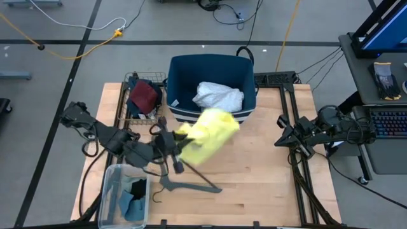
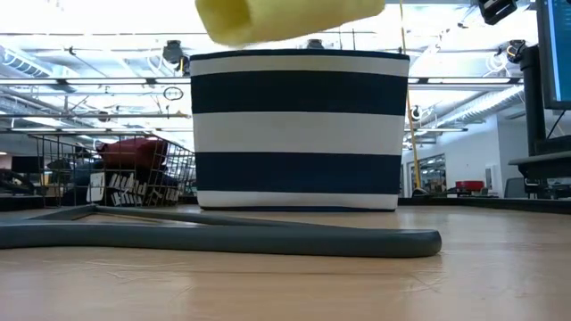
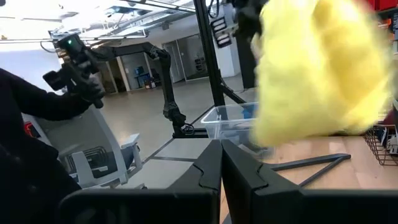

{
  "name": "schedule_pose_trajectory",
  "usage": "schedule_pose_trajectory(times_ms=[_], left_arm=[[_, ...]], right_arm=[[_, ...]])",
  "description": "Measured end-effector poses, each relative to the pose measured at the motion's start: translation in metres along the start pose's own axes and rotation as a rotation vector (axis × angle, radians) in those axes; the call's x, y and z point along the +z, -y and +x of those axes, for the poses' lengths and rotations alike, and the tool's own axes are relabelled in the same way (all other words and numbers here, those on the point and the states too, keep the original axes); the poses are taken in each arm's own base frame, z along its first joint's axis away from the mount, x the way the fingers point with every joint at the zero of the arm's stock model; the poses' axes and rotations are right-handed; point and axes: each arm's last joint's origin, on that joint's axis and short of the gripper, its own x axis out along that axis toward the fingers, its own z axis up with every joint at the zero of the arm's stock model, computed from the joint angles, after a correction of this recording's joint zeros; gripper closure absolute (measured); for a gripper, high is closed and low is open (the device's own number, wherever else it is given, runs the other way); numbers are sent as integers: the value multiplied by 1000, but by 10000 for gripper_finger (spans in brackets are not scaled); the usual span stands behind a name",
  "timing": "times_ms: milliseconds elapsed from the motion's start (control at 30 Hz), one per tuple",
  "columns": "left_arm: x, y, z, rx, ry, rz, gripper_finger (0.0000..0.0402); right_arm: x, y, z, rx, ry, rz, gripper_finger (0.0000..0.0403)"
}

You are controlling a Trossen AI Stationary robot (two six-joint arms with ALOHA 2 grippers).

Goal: Pick & Place Cloths
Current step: Put the yellow shirt into the blue laundry bin

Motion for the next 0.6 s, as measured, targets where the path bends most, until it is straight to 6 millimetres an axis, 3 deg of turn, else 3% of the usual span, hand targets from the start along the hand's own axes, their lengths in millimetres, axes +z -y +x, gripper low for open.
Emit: schedule_pose_trajectory(times_ms=[233,600], left_arm=[[34,-31,7,145,172,200,394],[79,-82,13,339,231,366,394]], right_arm=[[0,0,0,0,0,0,402],[0,0,0,1,0,0,402]])
